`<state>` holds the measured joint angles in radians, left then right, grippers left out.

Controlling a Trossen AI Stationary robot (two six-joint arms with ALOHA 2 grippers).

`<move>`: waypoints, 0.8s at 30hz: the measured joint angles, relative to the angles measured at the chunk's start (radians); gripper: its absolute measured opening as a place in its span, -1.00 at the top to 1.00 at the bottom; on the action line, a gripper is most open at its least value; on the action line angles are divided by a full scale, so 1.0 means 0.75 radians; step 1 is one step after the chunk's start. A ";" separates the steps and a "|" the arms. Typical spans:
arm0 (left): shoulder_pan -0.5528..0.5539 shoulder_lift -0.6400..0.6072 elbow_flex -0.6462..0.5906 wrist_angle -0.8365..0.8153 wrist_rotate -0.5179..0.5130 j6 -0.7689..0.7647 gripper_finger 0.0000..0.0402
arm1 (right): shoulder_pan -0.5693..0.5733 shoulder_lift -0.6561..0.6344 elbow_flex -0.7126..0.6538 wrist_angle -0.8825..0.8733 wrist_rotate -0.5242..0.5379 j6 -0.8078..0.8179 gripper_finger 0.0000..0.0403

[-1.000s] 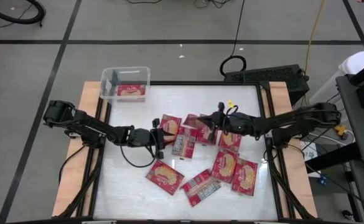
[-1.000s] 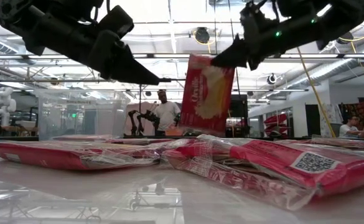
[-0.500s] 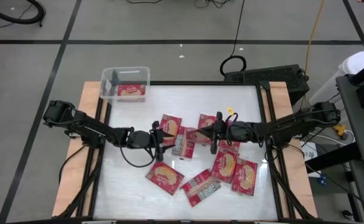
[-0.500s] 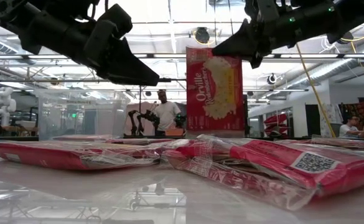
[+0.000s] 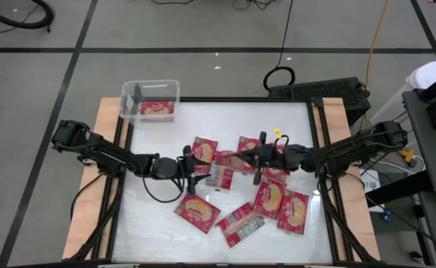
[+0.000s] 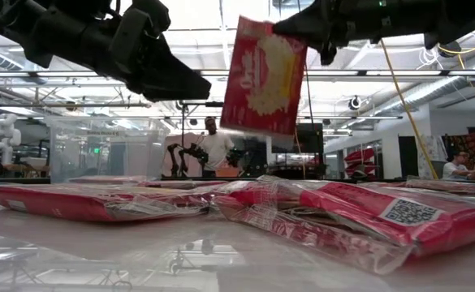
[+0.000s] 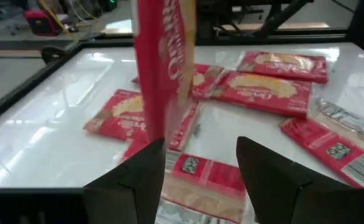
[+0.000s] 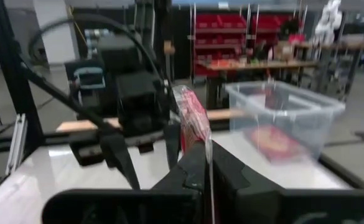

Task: Sort popcorn bags into baskets
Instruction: Put the red popcorn bag into the transparent container

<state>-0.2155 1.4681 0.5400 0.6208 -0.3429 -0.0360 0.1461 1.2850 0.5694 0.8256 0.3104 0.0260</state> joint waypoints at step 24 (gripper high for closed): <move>0.186 0.000 0.000 0.262 0.327 0.109 0.29 | -0.004 0.162 0.000 0.443 -0.137 -0.026 1.00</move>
<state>-0.0761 1.4681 0.5400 0.8169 -0.0975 0.0460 0.1432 1.4064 0.5694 1.1582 0.2080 0.0063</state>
